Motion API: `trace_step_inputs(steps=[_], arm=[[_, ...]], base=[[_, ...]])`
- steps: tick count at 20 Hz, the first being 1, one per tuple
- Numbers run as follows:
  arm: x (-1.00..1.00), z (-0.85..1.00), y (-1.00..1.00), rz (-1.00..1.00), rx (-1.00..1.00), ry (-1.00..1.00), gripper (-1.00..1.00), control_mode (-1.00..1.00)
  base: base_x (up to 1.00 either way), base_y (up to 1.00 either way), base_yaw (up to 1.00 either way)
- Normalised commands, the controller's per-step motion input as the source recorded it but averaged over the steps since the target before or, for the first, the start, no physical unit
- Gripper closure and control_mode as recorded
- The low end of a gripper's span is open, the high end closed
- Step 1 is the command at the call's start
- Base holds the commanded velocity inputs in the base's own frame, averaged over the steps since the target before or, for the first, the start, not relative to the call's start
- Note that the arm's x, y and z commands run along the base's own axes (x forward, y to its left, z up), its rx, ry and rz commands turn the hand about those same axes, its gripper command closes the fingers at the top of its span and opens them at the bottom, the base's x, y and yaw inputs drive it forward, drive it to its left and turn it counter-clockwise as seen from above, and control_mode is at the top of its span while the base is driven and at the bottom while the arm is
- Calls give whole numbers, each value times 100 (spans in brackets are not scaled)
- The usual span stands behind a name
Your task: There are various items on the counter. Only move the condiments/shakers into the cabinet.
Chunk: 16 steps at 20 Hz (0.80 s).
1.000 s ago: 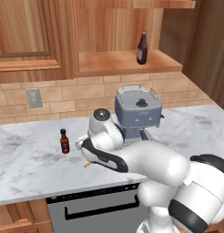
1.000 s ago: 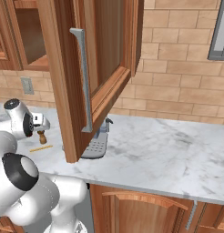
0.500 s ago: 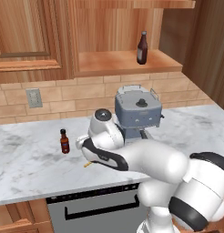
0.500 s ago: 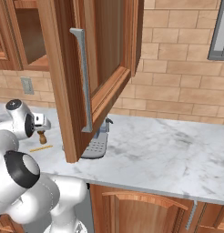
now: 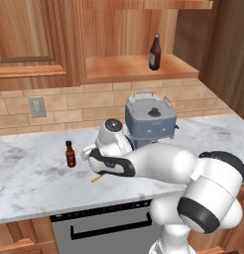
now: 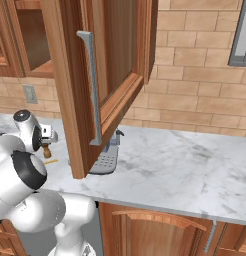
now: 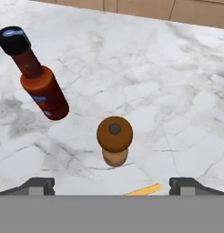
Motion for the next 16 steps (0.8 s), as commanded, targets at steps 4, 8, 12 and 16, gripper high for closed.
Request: trace_step_inputs(steps=[4, 8, 12, 16], arm=[[12, -15, 13, 0, 0, 0, -100, -100], [8, -2, 5, 0, 0, 2, -100, -100], [10, -1, 1, 0, -1, 3, -100, -100], [13, -1, 0, 0, -1, 1, -100, -100]], base=[[0, 0, 0], [0, 0, 0], [0, 0, 0], [0, 0, 0]])
